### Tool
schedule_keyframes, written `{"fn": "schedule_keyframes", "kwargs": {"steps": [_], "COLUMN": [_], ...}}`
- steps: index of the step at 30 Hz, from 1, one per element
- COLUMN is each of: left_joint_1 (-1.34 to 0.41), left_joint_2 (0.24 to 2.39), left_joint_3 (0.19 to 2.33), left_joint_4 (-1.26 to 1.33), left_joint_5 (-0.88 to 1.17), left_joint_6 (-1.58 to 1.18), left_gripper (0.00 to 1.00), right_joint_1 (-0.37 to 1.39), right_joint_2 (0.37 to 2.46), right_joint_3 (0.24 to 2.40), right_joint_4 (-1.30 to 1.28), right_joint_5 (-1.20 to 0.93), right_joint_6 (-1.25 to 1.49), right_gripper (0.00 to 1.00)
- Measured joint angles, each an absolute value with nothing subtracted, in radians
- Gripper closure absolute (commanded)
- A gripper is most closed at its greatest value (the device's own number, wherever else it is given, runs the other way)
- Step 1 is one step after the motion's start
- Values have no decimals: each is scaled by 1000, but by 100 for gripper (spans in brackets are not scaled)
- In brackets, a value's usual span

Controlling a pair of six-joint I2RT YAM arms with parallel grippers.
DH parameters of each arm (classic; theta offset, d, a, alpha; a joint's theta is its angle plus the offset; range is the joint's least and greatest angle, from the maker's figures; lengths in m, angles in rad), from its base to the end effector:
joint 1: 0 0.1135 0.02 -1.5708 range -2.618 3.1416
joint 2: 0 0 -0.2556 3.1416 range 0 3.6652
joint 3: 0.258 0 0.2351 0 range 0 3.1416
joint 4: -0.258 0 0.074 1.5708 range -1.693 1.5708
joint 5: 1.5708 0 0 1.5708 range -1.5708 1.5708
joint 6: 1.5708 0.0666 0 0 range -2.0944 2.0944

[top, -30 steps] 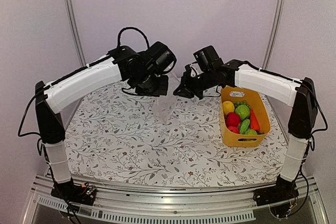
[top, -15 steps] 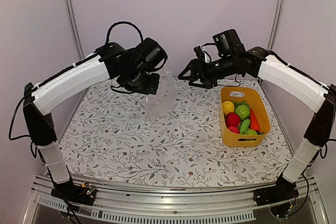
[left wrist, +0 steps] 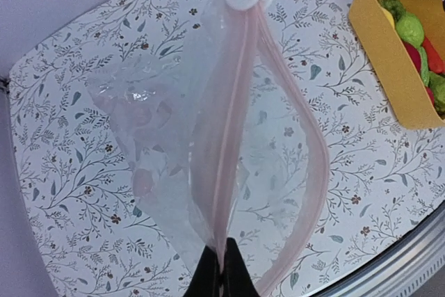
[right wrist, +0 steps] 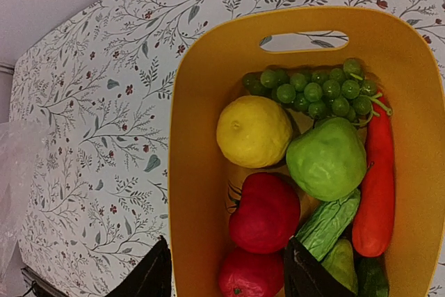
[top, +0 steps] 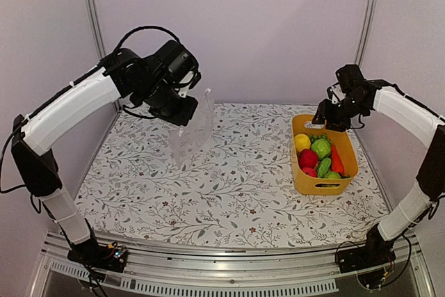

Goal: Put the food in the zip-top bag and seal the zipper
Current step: Pick up the fake fruit from the bin.

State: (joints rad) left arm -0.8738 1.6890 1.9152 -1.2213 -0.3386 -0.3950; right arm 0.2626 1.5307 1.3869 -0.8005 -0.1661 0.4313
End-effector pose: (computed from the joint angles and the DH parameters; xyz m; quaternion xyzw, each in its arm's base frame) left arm 0.2305 -0.2409 0.3620 0.1777 0.9295 -0.0357 0.3211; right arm 0.3112 0.0951 0.2825 0.0544 0.9468 0.1786 0.2620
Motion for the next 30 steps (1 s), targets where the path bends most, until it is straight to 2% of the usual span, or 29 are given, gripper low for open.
{"fn": "schedule_keyframes", "kwargs": {"steps": [6,10,24,27,30], "left_joint_1": [-902,-911,-912,-912,-912], "left_joint_2": [1823,1895,1895,1894,1893], "left_joint_3": [1926,1933,1938,1938,1938], "left_joint_4": [-1158,-1138,-1114,-1113,-1112], "left_joint_5": [-179,-126,-92,-89,-89], "left_joint_6": [-386,-397,-428,-431,-431], "left_gripper": [100,100,100,100,100], "right_joint_1": [232,226,179,169,167], "right_joint_2": [1638,1720,1880,1918,1951], "right_joint_3": [1405,1432,1450,1460,1472], "right_joint_4": [-803,-805,-801,-801,-790], "right_joint_5": [-69,-15,74,72,66], "right_joint_6": [366,331,274,271,268], "right_gripper": [45,38,24,23,27]}}
